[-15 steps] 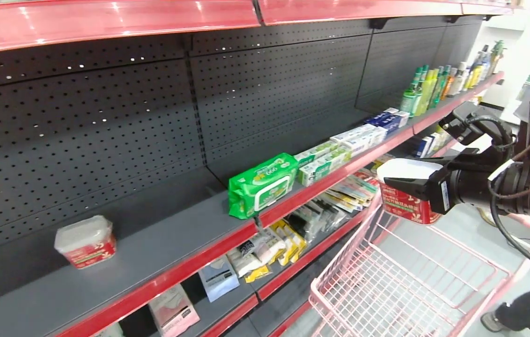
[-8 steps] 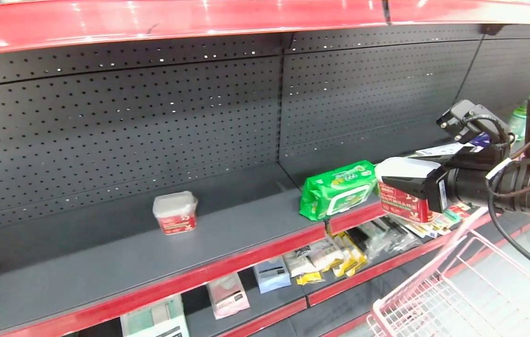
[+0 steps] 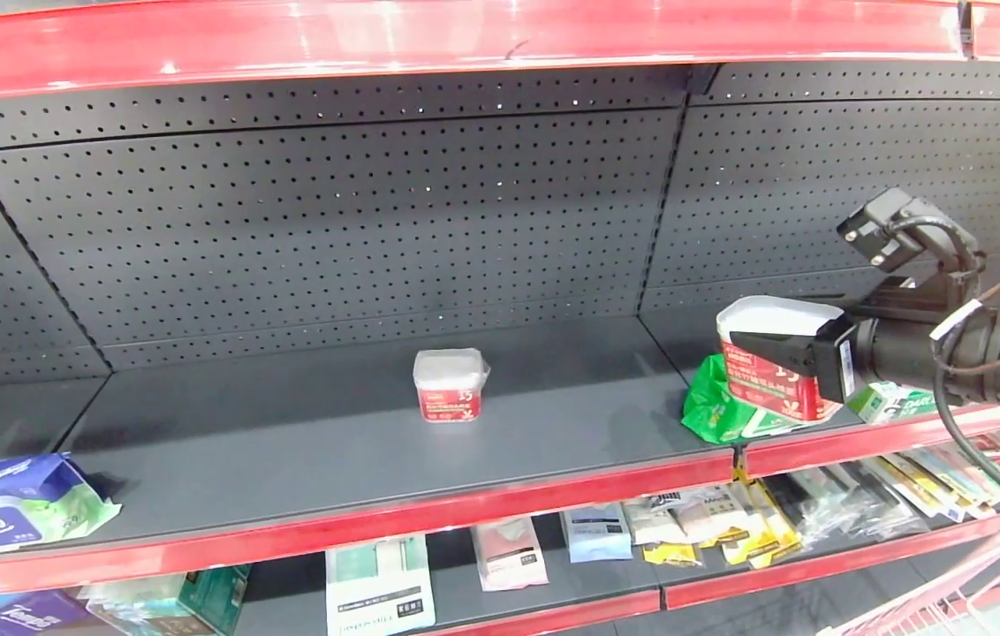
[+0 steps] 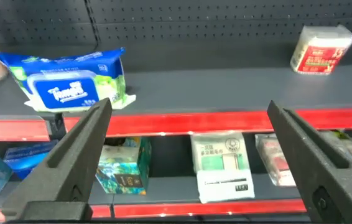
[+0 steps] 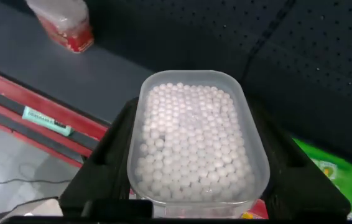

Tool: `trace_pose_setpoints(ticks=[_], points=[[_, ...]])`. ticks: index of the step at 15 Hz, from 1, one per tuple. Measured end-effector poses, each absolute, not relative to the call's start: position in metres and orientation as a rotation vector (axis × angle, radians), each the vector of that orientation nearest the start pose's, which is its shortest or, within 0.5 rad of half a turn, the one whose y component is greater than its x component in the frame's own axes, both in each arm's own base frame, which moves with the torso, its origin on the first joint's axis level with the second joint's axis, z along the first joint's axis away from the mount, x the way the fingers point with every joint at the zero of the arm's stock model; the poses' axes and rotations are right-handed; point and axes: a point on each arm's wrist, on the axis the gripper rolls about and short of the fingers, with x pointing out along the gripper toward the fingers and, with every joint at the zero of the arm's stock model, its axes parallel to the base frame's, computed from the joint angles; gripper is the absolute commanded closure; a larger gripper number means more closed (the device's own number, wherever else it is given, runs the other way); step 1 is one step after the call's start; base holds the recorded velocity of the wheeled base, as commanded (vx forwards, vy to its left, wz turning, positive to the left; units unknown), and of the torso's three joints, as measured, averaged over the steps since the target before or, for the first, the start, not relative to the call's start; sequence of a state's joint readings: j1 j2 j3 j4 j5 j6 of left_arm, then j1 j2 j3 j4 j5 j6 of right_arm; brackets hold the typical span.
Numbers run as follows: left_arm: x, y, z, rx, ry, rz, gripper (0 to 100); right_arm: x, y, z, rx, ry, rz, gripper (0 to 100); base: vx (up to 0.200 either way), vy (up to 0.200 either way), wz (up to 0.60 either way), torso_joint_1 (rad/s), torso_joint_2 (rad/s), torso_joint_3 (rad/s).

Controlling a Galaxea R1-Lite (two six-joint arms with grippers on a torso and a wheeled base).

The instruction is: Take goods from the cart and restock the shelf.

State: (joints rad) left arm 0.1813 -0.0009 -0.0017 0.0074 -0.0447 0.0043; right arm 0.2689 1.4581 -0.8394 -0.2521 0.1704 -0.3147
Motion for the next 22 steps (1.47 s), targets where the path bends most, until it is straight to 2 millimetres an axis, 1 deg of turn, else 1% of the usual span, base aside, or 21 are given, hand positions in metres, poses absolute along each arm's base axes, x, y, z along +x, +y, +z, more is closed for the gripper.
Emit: trace_pose_setpoints(ticks=[3,5,6,7,8,10,13,14,15,16,18,20,21,22], points=[[-0.022,-0.005,0.075,0.004,0.005,0.136,0,0.232,0.057,0.223,-0.303,0.283,0.445,100,0.000,0.000,0.00,0.000,0.00,0.000],[-0.022,-0.005,0.075,0.005,0.006,0.135,0,0.228,0.051,0.227,-0.290,0.200,0.414,100,0.000,0.000,0.00,0.000,0.00,0.000],[-0.022,-0.005,0.075,0.007,0.005,0.128,0,0.228,0.050,0.231,-0.287,0.117,0.397,100,0.000,0.000,0.00,0.000,0.00,0.000],[-0.023,-0.005,0.075,0.011,0.005,0.123,0,0.226,0.048,0.229,-0.285,0.064,0.386,100,0.000,0.000,0.00,0.000,0.00,0.000],[-0.023,-0.005,0.076,0.019,0.004,0.113,0,0.223,0.048,0.222,-0.285,0.053,0.384,100,0.000,0.000,0.00,0.000,0.00,0.000],[-0.023,-0.004,0.076,0.023,0.004,0.086,0,0.220,0.048,0.209,-0.283,0.080,0.400,100,0.000,0.000,0.00,0.000,0.00,0.000],[-0.023,-0.004,0.077,0.026,-0.001,0.066,0,0.226,0.048,0.205,-0.278,0.098,0.401,100,0.000,0.000,0.00,0.000,0.00,0.000],[-0.024,-0.004,0.081,0.016,-0.005,0.064,0,0.227,0.050,0.204,-0.236,0.109,0.408,100,0.000,0.000,0.00,0.000,0.00,0.000],[-0.025,-0.004,0.093,-0.003,-0.028,0.062,0,0.228,0.053,0.204,-0.201,0.117,0.413,100,0.000,0.000,0.00,0.000,0.00,0.000],[-0.025,-0.004,0.109,-0.022,-0.045,0.060,0,0.229,0.055,0.203,-0.194,0.120,0.418,100,0.000,0.000,0.00,0.000,0.00,0.000],[-0.014,-0.003,0.143,-0.053,-0.028,0.056,0,0.230,0.056,0.202,-0.193,0.123,0.419,100,0.000,0.000,0.00,0.000,0.00,0.000],[0.011,0.000,0.168,-0.053,0.050,0.056,0,0.230,0.057,0.203,-0.188,0.121,0.421,100,0.000,0.000,0.00,0.000,0.00,0.000],[0.027,0.002,0.176,-0.027,0.104,0.054,0,0.230,0.057,0.204,-0.186,0.118,0.423,100,0.000,0.000,0.00,0.000,0.00,0.000],[0.043,0.003,0.179,0.003,0.165,0.044,0,0.231,0.057,0.204,-0.180,0.117,0.423,100,0.000,0.000,0.00,0.000,0.00,0.000]])
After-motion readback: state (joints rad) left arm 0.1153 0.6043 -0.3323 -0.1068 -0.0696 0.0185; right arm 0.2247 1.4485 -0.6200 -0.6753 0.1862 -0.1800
